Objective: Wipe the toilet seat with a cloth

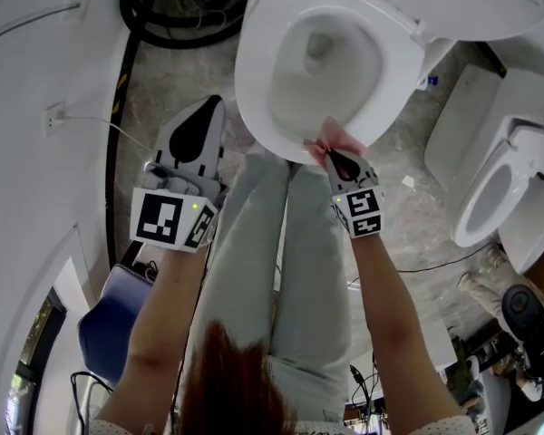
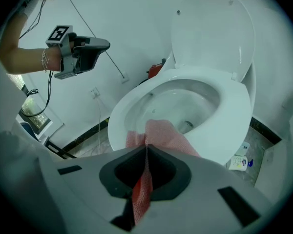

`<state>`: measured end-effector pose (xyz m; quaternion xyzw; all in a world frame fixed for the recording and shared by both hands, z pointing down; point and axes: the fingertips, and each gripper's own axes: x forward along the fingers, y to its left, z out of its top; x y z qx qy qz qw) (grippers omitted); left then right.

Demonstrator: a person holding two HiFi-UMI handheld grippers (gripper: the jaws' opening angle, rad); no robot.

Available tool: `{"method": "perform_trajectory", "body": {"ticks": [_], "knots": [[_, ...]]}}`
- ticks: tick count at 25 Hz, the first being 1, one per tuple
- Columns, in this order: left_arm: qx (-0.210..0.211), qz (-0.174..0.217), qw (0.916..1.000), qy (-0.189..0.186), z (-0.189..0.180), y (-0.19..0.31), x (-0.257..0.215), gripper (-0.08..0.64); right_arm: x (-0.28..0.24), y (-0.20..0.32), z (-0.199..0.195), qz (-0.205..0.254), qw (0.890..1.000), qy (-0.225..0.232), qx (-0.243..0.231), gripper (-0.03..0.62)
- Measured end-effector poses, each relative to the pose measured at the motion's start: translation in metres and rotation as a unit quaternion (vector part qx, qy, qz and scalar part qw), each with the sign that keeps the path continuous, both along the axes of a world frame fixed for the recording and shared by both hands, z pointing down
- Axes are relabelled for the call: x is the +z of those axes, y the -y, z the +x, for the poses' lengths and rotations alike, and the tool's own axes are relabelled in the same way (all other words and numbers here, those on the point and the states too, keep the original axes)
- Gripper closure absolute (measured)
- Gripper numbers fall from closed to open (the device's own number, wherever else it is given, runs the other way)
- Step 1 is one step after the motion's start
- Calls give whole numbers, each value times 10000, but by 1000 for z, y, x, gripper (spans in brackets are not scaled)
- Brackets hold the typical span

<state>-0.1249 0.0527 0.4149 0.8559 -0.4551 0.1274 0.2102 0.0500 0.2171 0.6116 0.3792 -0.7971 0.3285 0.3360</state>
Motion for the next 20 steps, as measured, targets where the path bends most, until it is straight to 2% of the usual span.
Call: {"method": "perform_trajectory", "body": {"ticks": [5,14,20], "knots": [[-64,-19,10000,-17,-7,-1,1,555,-1,-7,-26,-32,9985,74,-547,572],[-221,-37,9998,-2,-19,-3,3,555,-1,-9,-60,-21,9940,145,-1085,572],[-314,-53,9995,9,-25,-5,4,555,-1,-7,-76,-34,9920,286,-1229,572]]}}
